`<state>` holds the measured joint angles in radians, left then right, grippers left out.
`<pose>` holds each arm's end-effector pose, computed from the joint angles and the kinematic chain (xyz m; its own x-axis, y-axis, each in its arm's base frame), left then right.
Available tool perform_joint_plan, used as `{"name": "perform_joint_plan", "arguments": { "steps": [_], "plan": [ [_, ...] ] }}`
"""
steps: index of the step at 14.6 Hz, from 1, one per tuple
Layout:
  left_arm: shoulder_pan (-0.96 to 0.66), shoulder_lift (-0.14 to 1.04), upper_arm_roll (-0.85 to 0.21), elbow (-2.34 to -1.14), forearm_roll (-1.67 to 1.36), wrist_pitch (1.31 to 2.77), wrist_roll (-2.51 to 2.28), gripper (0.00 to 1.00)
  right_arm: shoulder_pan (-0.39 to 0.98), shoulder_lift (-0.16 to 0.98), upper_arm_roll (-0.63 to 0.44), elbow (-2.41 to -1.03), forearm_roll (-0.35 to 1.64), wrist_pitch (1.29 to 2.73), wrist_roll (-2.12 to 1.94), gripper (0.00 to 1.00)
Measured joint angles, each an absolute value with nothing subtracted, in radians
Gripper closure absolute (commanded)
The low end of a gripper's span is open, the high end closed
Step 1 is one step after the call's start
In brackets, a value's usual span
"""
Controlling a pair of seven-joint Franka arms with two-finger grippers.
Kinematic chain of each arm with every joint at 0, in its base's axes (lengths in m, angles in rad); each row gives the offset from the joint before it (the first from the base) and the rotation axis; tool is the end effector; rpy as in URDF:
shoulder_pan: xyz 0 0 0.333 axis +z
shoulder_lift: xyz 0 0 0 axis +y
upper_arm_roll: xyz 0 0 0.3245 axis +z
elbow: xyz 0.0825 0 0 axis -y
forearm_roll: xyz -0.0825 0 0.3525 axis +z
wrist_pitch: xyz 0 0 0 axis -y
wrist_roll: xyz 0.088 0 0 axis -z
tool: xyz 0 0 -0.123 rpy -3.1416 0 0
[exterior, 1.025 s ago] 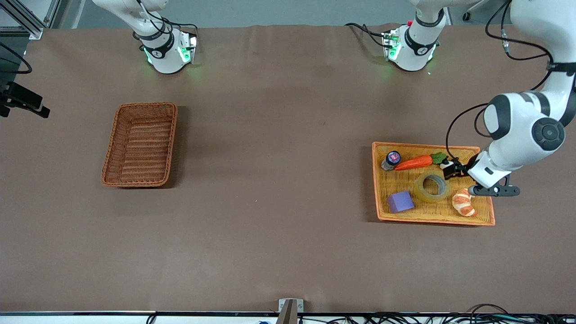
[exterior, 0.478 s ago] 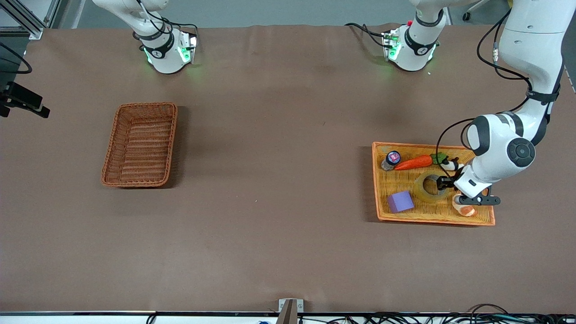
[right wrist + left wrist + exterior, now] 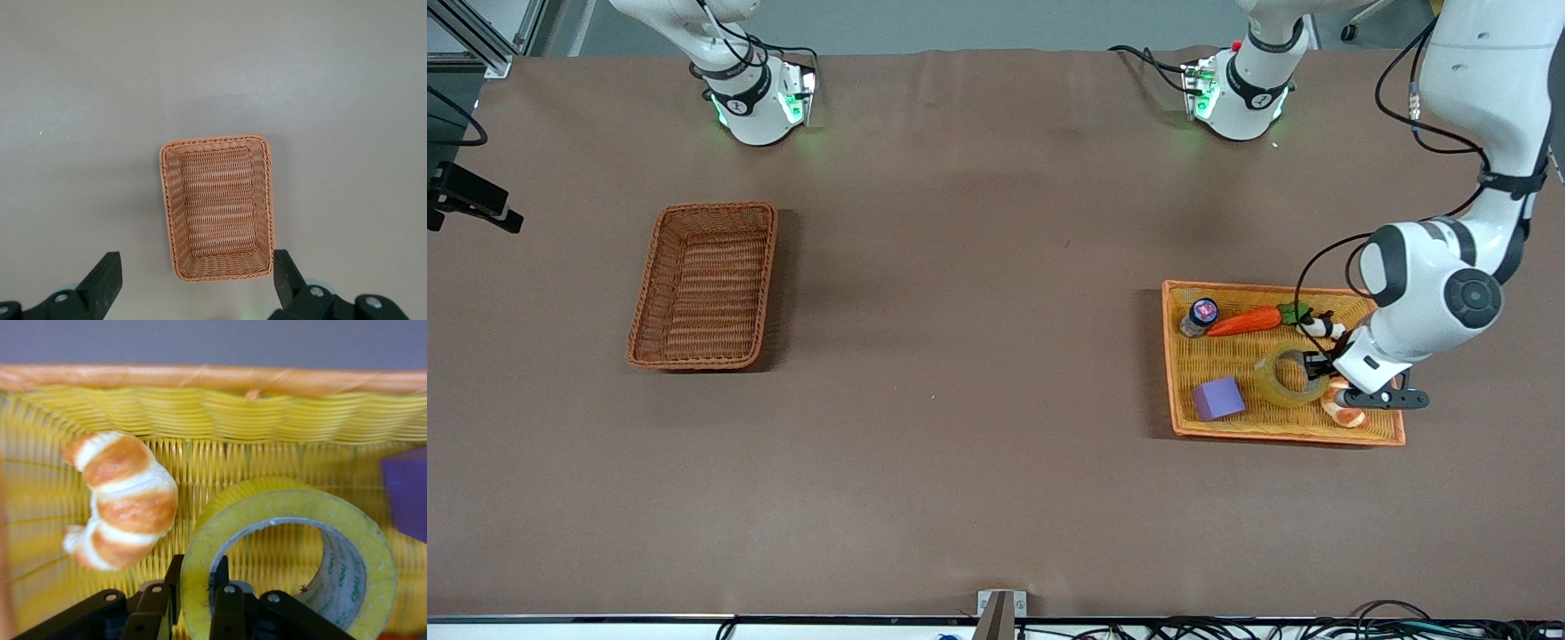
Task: Move tape to another basket
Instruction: 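Lower the left gripper onto the tape roll rim and close it, then lift the tape roll with the left gripper toward the table middle, then set the tape roll on the table and open the left gripper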
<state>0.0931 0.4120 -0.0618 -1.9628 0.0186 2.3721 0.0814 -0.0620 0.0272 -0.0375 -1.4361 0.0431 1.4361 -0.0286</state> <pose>0.5969 0.0208 0.2779 0.9983 -0.0583 -0.0008 -0.0583 -0.9982 0.0119 0.5156 -0.0453 0.6498 0.9975 -0.0651 -0.0259 -0.0661 -0.9969 -0.0426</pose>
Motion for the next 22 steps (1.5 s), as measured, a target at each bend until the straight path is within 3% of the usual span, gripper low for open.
{"name": "perform_joint_plan", "arguments": {
  "steps": [4, 7, 11, 16, 22],
  "plan": [
    [0.088, 0.315, -0.174, -1.768, 0.019, 1.982, -0.029, 1.0, -0.062, 0.027, -0.038, -1.436, 0.043, 1.436, -0.029, 0.0],
    [0.065, 0.312, -0.282, -1.689, 0.013, 1.858, -0.232, 1.0, -0.062, 0.027, -0.038, -1.436, 0.043, 1.436, -0.029, 0.0],
    [0.012, 0.397, -0.377, -1.661, -0.018, 1.862, -0.492, 1.0, -0.062, 0.027, -0.038, -1.436, 0.043, 1.436, -0.029, 0.0],
    [-0.247, 0.547, -0.38, -1.506, -0.021, 1.88, -0.891, 1.0, -0.062, 0.029, -0.038, -1.436, 0.043, 1.436, -0.029, 0.0],
    [-0.454, 0.673, -0.37, -1.466, -0.021, 2.073, -1.175, 1.0, -0.063, 0.031, -0.039, -1.436, 0.043, 1.436, -0.029, 0.0]
  ]
}}
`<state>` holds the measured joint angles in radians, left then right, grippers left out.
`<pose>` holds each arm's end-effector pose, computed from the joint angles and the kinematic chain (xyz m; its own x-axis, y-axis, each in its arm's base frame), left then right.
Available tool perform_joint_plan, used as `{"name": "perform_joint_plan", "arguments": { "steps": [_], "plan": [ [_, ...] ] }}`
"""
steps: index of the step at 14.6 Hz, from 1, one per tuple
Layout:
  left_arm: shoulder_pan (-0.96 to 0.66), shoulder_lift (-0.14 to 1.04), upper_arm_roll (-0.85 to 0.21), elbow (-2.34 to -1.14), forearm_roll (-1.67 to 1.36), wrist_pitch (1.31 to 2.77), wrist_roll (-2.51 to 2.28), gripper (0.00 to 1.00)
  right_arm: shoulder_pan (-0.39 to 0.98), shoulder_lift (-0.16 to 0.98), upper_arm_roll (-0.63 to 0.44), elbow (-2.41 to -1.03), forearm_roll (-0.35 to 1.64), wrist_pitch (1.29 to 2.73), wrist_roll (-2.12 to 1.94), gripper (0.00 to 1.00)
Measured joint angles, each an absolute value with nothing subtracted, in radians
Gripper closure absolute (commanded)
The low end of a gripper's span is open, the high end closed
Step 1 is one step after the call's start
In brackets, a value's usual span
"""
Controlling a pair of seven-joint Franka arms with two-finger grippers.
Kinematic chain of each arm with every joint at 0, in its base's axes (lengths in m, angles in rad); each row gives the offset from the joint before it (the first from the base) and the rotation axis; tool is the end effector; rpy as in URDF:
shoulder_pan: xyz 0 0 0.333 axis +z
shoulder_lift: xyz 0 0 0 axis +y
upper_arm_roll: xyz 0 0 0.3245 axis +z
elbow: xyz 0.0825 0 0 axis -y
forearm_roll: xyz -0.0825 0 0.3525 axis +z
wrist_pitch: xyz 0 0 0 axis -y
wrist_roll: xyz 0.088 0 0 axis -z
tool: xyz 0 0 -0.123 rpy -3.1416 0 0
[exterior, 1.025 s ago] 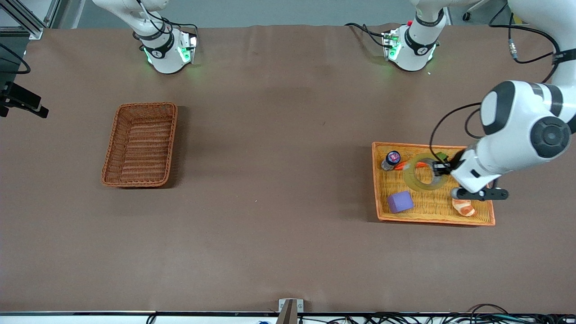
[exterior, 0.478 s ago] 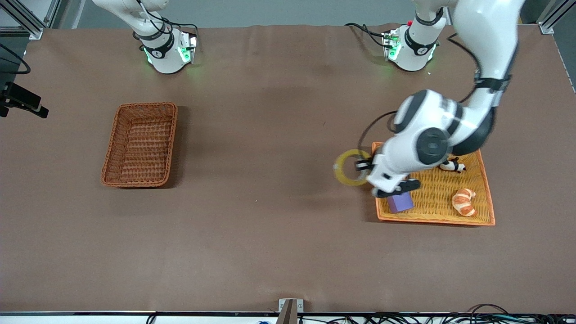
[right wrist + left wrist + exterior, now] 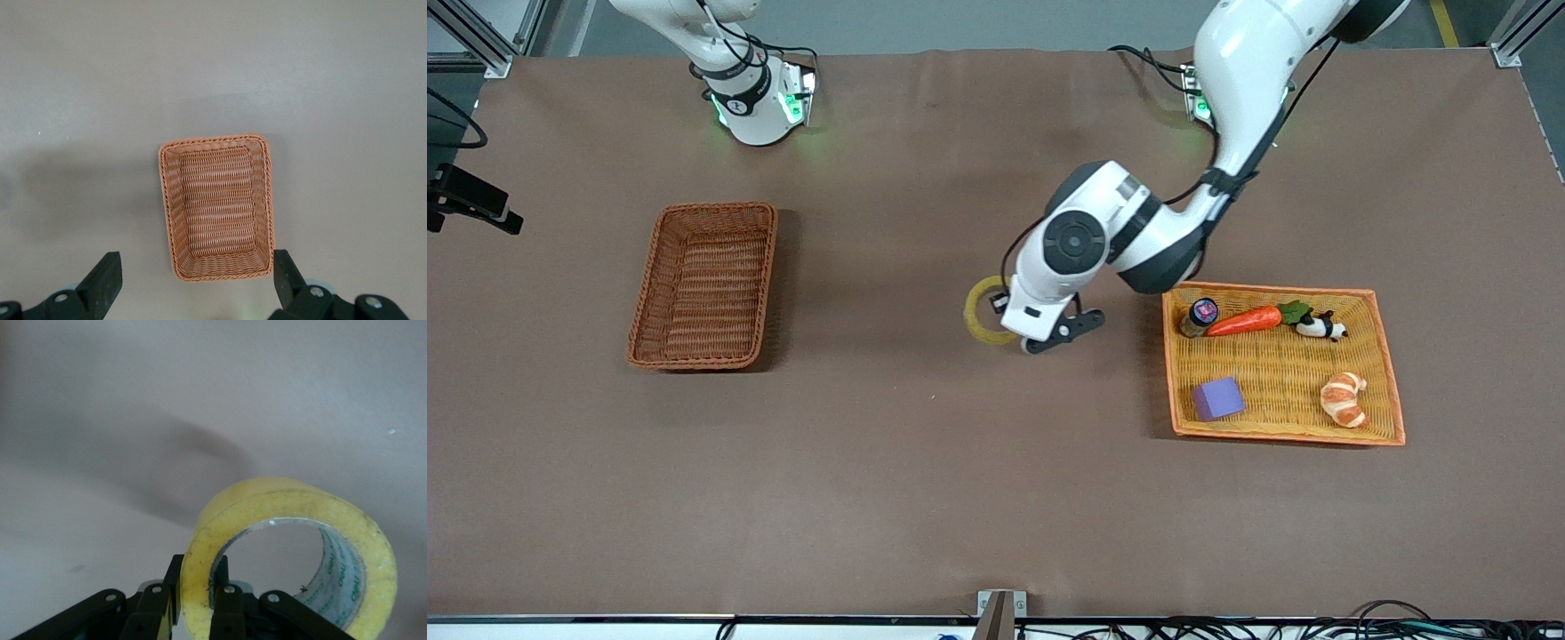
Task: Move tape to another basket
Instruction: 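Set the tape roll on the table and open the left gripper, then withdraw the left gripper while the right gripper reaches the tape roll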
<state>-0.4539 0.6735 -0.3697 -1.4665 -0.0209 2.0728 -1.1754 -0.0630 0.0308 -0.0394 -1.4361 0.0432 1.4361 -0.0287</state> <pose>0.5005 -0.4735 0.3103 0.8844 0.4017 -0.2375 0.4264 -0.9025 0.0614 0.5166 -0.0469 0.6479 0.9973 -0.0678 -0.0294 -0.0691 -0.9967 -0.0426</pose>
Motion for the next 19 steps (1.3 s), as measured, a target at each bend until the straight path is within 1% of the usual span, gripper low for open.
{"name": "perform_joint_plan", "arguments": {
  "steps": [2, 4, 5, 6, 7, 8, 9, 12, 14, 15, 17, 19],
  "plan": [
    [-0.52, 0.72, -0.347, -1.466, -0.017, 2.173, -1.235, 0.99, -0.063, 0.032, -0.04, -1.436, 0.043, 1.436, -0.029, 0.0],
    [-0.606, 0.764, -0.29, -1.464, -0.015, 2.253, -1.289, 0.96, -0.063, 0.035, -0.041, -1.436, 0.043, 1.436, -0.029, 0.0],
    [-0.654, 0.783, -0.252, -1.463, -0.015, 2.281, -1.314, 0.93, -0.063, 0.035, -0.041, -1.436, 0.043, 1.436, -0.029, 0.0],
    [-0.703, 0.8, -0.21, -1.462, -0.015, 2.301, -1.334, 0.87, -0.063, 0.036, -0.042, -1.436, 0.043, 1.436, -0.029, 0.0],
    [-0.742, 0.815, -0.177, -1.457, -0.015, 2.311, -1.345, 0.76, -0.063, 0.036, -0.043, -1.436, 0.043, 1.436, -0.029, 0.0],
    [-0.768, 0.827, -0.157, -1.449, -0.015, 2.314, -1.352, 0.53, -0.063, 0.036, -0.043, -1.436, 0.043, 1.436, -0.029, 0.0],
    [-0.782, 0.833, -0.149, -1.441, -0.015, 2.314, -1.354, 0.01, -0.063, 0.036, -0.044, -1.436, 0.043, 1.436, -0.029, 0.0],
    [-0.783, 0.832, -0.142, -1.42, -0.002, 2.312, -1.354, 0.0, -0.063, 0.036, -0.042, -1.436, 0.044, 1.436, -0.029, 0.0],
    [-0.772, 0.81, -0.134, -1.394, 0.03, 2.26, -1.354, 0.0, -0.061, 0.037, -0.033, -1.437, 0.048, 1.434, -0.03, 0.0],
    [-0.76, 0.779, -0.122, -1.379, 0.052, 2.196, -1.349, 0.0, -0.055, 0.039, -0.022, -1.443, 0.054, 1.432, -0.029, 0.0],
    [-0.703, 0.677, -0.107, -1.352, 0.079, 2.064, -1.267, 0.0, -0.036, 0.042, 0.026, -1.474, 0.059, 1.457, -0.012, 0.0],
    [-0.623, 0.543, -0.102, -1.341, 0.085, 1.912, -1.123, 0.0, -0.024, 0.049, 0.113, -1.54, 0.06, 1.549, 0.092, 0.0]
  ]
}}
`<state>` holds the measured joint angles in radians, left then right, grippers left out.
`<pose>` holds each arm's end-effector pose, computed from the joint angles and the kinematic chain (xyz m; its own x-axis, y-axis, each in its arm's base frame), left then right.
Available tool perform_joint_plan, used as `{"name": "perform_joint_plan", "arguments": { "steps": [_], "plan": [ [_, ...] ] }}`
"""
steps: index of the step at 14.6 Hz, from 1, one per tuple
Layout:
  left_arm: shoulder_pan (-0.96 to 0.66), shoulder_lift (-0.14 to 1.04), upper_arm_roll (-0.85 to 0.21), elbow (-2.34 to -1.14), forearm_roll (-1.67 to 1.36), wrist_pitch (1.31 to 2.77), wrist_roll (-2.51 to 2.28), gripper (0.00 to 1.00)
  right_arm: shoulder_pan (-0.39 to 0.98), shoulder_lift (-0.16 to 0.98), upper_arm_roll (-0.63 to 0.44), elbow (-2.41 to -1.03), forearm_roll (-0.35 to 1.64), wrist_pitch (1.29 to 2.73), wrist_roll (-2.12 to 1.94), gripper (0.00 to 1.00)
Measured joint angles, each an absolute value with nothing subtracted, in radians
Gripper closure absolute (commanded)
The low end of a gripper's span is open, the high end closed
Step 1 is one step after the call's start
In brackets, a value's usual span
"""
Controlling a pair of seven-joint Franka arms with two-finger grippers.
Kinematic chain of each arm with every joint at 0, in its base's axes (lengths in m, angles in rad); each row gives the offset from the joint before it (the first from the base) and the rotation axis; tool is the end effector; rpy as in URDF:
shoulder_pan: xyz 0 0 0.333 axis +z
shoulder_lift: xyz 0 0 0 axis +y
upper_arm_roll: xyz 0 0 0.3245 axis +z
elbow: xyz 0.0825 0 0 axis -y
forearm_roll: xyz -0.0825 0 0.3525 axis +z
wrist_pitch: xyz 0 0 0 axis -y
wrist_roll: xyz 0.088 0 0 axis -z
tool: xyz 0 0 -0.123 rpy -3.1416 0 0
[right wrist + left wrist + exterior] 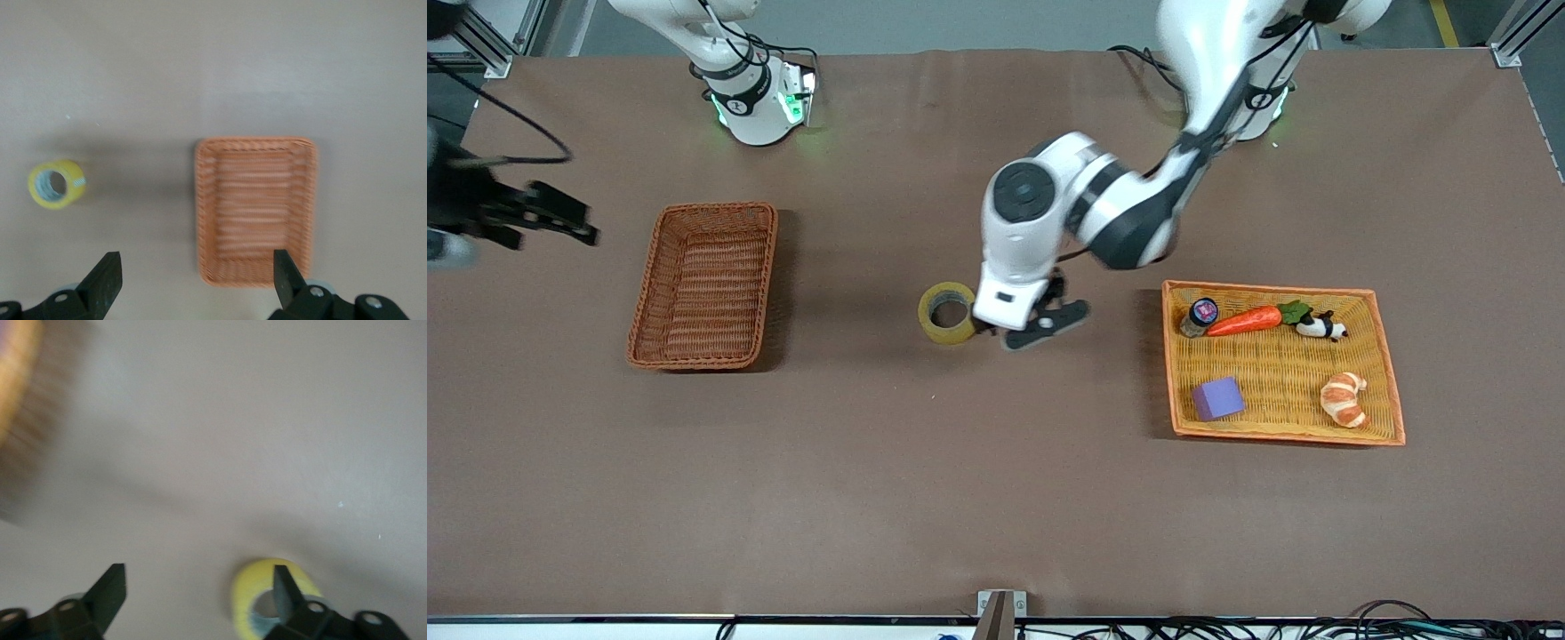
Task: Move tape to another basket
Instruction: 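Withdraw the left gripper while the right gripper reaches the tape roll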
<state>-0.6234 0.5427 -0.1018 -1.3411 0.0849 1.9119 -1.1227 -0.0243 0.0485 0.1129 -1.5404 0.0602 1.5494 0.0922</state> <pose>0.5310 -0.4413 0.4191 0.9257 0.3762 0.0388 0.3759 -0.9265 0.0154 0.5324 0.0533 0.6033 0.9990 -0.0021 -0.0450 -0.0049 -0.9981 -0.0617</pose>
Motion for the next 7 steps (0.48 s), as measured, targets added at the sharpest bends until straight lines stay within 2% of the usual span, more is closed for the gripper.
{"name": "perform_joint_plan", "arguments": {
  "steps": [2, 5, 7],
  "plan": [
    [-0.541, 0.408, -0.098, -1.342, 0.116, 1.772, -0.979, 0.0, -0.016, 0.063, 0.23, -1.634, 0.061, 1.681, 0.255, 0.0],
    [-0.398, 0.256, -0.097, -1.351, 0.138, 1.653, -0.764, 0.0, 0.006, 0.116, 0.395, -1.772, 0.058, 1.88, 0.435, 0.0],
    [-0.306, 0.196, -0.096, -1.361, 0.139, 1.602, -0.625, 0.0, 0.047, 0.201, 0.446, -1.82, 0.033, 2.001, 0.521, 0.0]
  ]
}}
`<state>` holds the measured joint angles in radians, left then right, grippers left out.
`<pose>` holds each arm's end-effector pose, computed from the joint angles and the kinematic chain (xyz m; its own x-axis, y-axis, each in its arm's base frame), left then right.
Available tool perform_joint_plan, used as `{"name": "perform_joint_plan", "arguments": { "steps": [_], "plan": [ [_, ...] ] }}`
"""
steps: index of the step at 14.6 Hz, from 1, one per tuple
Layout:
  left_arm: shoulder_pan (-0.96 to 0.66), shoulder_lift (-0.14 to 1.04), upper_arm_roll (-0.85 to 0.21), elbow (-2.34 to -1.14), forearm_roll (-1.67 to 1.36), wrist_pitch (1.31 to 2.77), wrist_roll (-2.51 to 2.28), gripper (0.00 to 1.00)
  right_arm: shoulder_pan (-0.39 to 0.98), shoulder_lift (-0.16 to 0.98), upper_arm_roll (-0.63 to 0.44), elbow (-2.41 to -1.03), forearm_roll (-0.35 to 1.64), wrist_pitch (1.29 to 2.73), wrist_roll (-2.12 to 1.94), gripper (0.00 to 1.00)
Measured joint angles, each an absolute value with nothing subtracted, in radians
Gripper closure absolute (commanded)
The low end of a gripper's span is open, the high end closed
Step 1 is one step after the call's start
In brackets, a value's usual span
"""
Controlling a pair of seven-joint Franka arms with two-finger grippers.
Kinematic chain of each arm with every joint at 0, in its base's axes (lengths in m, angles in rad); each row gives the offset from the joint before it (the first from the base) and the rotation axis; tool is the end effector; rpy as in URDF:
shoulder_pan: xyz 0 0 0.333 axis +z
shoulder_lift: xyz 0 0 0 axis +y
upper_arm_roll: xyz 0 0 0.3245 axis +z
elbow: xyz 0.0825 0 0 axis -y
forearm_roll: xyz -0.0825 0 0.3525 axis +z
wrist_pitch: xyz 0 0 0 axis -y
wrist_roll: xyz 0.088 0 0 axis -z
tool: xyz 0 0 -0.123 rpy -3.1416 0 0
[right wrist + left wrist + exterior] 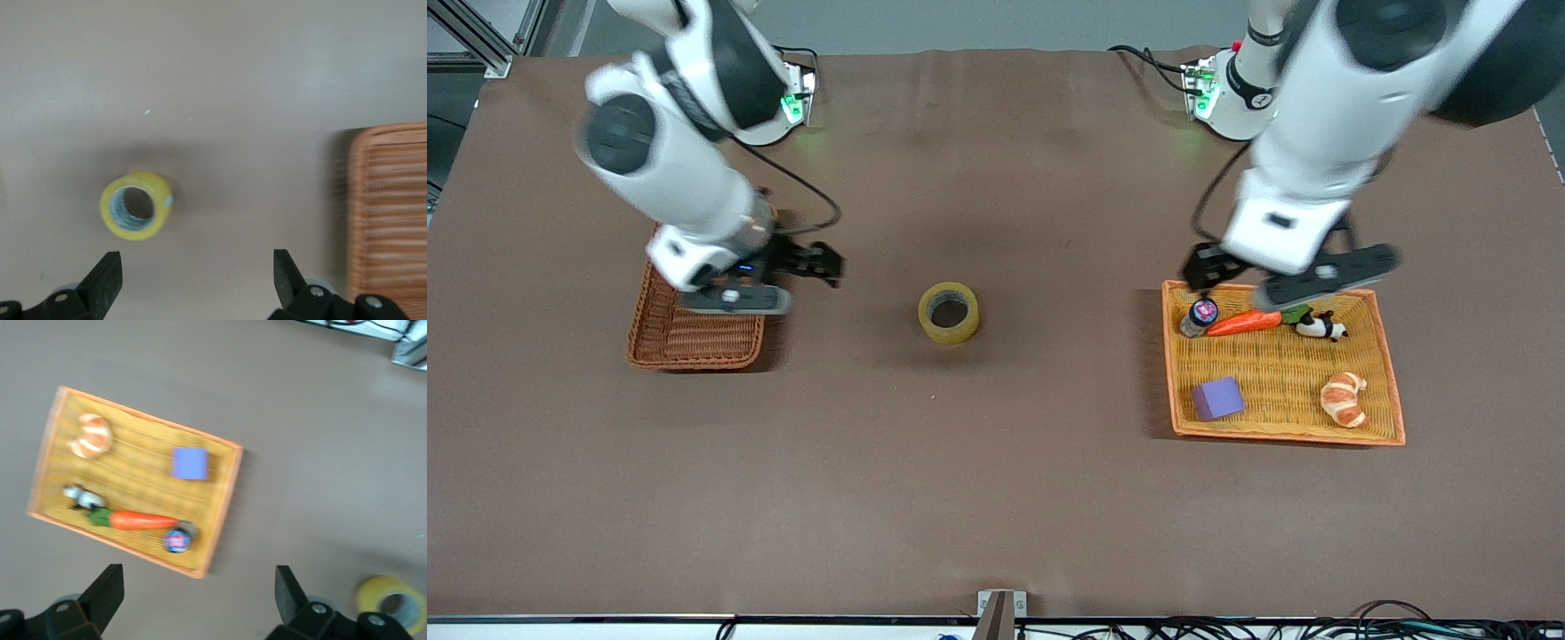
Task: Move tape to another basket
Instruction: 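Withdraw the left gripper while the right gripper reaches the tape roll, then lower the right gripper onto the tape roll rim and close it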
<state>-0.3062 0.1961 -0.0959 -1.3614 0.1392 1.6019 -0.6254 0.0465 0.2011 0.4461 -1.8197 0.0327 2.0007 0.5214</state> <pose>0.5506 -0.2093 0.6047 0.9702 0.2175 0.1069 0.2256 -0.9716 -0.0711 0.5186 0.2653 0.4418 0.9971 -0.0472 -0.0596 -0.0530 -0.9937 -0.0992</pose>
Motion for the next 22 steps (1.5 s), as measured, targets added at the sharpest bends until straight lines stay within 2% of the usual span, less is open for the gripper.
{"name": "perform_joint_plan", "arguments": {
  "steps": [4, 7, 11, 19, 20, 21, 22],
  "plan": [
    [-0.123, 0.129, -0.108, -1.371, 0.117, 1.566, -0.319, 0.0, 0.159, 0.427, 0.451, -1.829, -0.148, 2.202, 0.715, 0.0],
    [-0.022, 0.055, -0.112, -1.415, 0.047, 1.506, -0.177, 0.0, 0.198, 0.539, 0.451, -1.825, -0.261, 2.271, 0.778, 0.0],
    [0.005, -0.026, -0.085, -1.484, 0.032, 1.465, -0.062, 0.0, 0.223, 0.599, 0.451, -1.822, -0.301, 2.289, 0.779, 0.0],
    [0.037, -0.035, -0.081, -1.499, 0.021, 1.465, 0.0, 0.0, 0.26, 0.643, 0.449, -1.826, -0.357, 2.325, 0.799, 0.04],
    [0.037, -0.035, -0.082, -1.5, 0.021, 1.466, 0.0, 0.0, 0.26, 0.65, 0.448, -1.827, -0.376, 2.334, 0.813, 0.1],
    [0.036, -0.035, -0.082, -1.502, 0.021, 1.466, 0.0, 0.0, 0.26, 0.656, 0.448, -1.827, -0.39, 2.339, 0.822, 0.22],
    [0.036, -0.035, -0.082, -1.504, 0.021, 1.467, 0.0, 0.0, 0.26, 0.663, 0.448, -1.827, -0.401, 2.342, 0.826, 0.38]
  ]
}}
